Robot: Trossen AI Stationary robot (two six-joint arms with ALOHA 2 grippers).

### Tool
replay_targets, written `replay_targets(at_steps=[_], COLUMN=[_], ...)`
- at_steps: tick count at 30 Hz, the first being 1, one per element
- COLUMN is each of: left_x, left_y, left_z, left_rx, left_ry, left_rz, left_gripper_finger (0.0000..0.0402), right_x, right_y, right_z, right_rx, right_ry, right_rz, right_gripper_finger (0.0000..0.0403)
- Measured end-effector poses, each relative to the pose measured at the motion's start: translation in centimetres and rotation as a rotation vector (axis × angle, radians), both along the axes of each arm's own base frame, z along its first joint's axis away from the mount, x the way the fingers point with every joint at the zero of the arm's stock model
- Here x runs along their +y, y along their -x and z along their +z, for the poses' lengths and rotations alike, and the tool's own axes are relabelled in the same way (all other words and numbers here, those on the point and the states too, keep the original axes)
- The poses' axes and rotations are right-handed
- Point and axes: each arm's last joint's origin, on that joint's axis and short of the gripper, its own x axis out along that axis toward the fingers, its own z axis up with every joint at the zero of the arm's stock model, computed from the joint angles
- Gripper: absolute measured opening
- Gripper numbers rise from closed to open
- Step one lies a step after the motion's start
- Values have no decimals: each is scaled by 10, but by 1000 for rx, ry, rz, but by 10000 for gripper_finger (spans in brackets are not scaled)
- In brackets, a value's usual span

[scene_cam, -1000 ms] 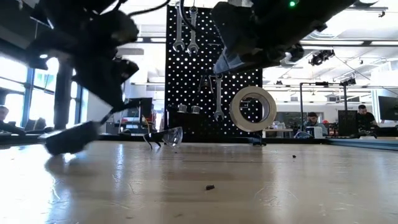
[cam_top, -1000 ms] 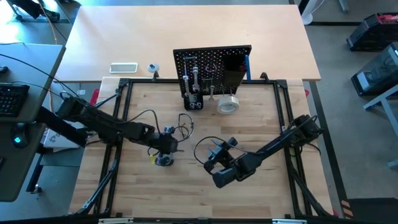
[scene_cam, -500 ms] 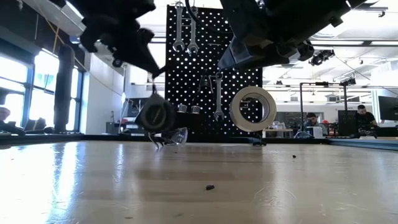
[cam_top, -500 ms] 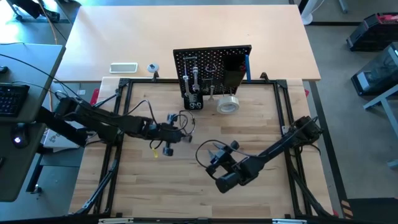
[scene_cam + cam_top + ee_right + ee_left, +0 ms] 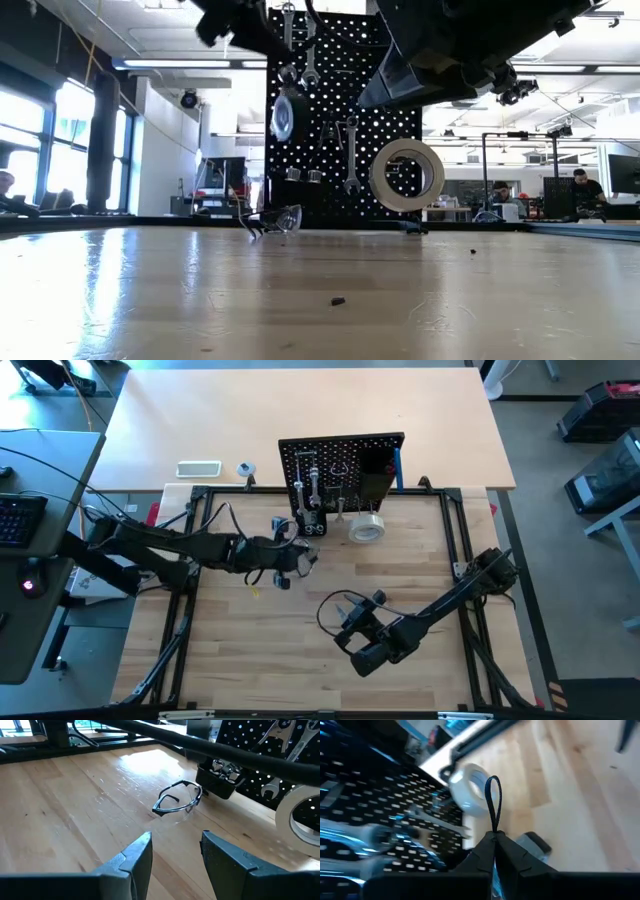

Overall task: Hang tools onto peg board
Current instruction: Hang the black tape measure on the pegboard

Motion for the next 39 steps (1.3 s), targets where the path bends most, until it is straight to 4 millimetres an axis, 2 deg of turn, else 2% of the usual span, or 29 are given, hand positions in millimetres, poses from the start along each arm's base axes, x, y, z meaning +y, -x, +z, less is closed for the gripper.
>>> replay_targets(at_steps=[9,19,26,33,39], left_x=[7,9,27,38,52], left_y=[-5,-6,7,26,31], left_z=[27,38,59,79,80], left_rx=[-81,-165,-299,-409,-421], left_ry=[-120,-188,-82,28,141], left_rz=[81,146,114,9,-94], left_gripper_finger=[0,0,0,0,0], right_x=[-1,1,9,15,16], right_y=[1,6,15,24,28], right_z=[-1,-6,-8,-9,-10], right_rx=[37,142,194,223,237], right_ry=[13,-38,-25,-9,-2], right_rz=[9,66,103,118,111], right_gripper_finger=[163,163,163,163,163])
